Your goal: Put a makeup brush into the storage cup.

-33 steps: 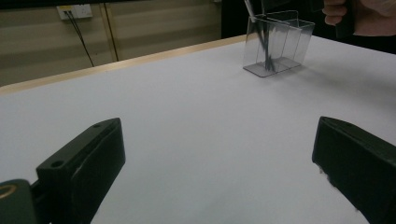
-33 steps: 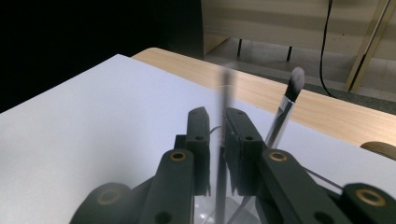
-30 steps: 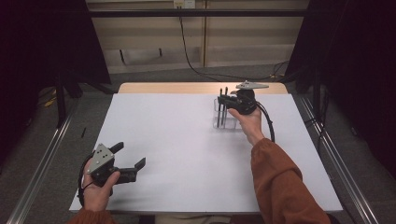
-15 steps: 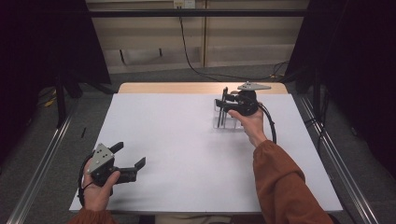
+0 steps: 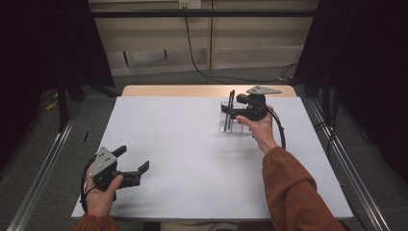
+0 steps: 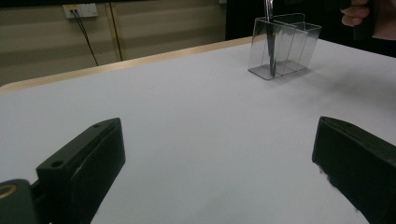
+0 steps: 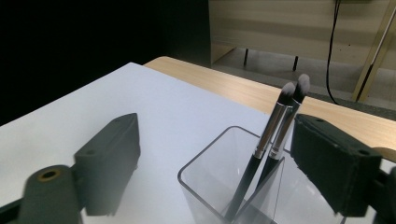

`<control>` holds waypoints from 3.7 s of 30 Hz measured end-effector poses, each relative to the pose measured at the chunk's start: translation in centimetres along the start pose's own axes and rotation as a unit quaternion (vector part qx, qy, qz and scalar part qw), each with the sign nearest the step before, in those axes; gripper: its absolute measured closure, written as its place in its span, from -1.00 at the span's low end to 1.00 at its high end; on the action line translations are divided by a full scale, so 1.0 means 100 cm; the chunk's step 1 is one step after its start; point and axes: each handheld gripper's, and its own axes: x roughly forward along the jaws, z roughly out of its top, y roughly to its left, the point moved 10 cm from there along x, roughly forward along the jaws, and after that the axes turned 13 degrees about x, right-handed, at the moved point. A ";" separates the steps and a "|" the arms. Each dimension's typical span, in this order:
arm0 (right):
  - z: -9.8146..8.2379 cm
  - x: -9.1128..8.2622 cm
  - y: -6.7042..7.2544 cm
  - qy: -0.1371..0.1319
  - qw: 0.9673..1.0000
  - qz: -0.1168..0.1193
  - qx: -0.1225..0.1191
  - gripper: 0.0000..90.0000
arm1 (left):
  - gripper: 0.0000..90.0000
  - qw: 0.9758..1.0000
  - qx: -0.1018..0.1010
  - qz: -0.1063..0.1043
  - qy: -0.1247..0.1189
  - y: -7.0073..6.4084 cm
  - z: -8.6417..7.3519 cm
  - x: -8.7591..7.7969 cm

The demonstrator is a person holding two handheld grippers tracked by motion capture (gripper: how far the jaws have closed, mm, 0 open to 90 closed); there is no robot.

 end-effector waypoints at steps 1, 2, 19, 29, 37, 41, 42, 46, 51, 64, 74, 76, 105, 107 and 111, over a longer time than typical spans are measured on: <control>0.000 -0.001 0.000 -0.002 1.000 0.000 0.001 -0.71 | -0.94 1.000 0.001 0.000 0.000 0.000 0.000 0.000; 0.000 -0.001 0.000 -0.002 1.000 0.001 0.004 -0.75 | -0.94 1.000 0.001 0.000 0.000 0.000 0.000 0.000; -0.002 -0.018 -0.006 -0.012 1.000 -0.025 -0.006 -0.98 | -0.94 1.000 0.006 -0.003 -0.003 -0.002 0.001 0.000; -0.003 -0.029 -0.007 -0.026 0.999 -0.027 -0.007 -0.95 | -0.94 1.000 0.007 -0.003 -0.003 -0.003 0.001 -0.002; -0.009 -0.041 -0.010 -0.028 0.999 -0.043 -0.017 -0.94 | -0.94 1.000 0.006 -0.003 -0.003 -0.003 0.001 -0.002; -0.008 -0.051 -0.011 -0.036 0.998 -0.046 -0.017 -0.94 | -0.94 1.000 0.007 -0.006 -0.004 -0.003 0.002 -0.001; -0.008 -0.053 -0.012 -0.036 0.998 -0.048 -0.021 -0.94 | -0.94 1.000 0.006 -0.004 -0.004 -0.003 0.002 -0.001; -0.009 -0.064 -0.013 -0.035 0.998 -0.052 -0.024 -0.94 | -0.94 1.000 0.006 -0.004 -0.003 -0.004 0.002 -0.001; -0.017 -0.073 -0.020 -0.043 0.997 -0.066 -0.015 -0.90 | -0.94 1.000 0.006 -0.004 -0.005 -0.004 0.002 -0.001; -0.035 -0.105 -0.023 -0.051 0.996 -0.074 -0.002 -0.90 | -0.94 1.000 0.007 -0.004 -0.002 -0.003 0.002 0.001; -0.051 -0.129 -0.020 -0.058 0.996 -0.070 -0.002 -0.91 | -0.94 1.000 0.007 -0.002 -0.002 -0.003 0.002 0.000; -0.053 -0.135 -0.020 -0.060 0.996 -0.071 -0.001 -0.91 | -0.94 1.000 0.006 -0.003 -0.004 -0.004 0.002 0.000; -0.100 -0.194 -0.022 -0.061 0.993 -0.100 -0.003 -0.94 | -0.94 1.000 -0.005 -0.001 -0.009 -0.003 0.002 -0.002; -0.102 -0.196 -0.023 -0.059 0.993 -0.103 -0.006 -0.94 | -0.94 1.000 -0.006 0.000 -0.010 -0.002 0.003 -0.003; -0.107 -0.201 -0.025 -0.054 0.993 -0.108 -0.005 -0.94 | -0.94 1.000 -0.005 0.001 -0.010 -0.002 0.002 -0.003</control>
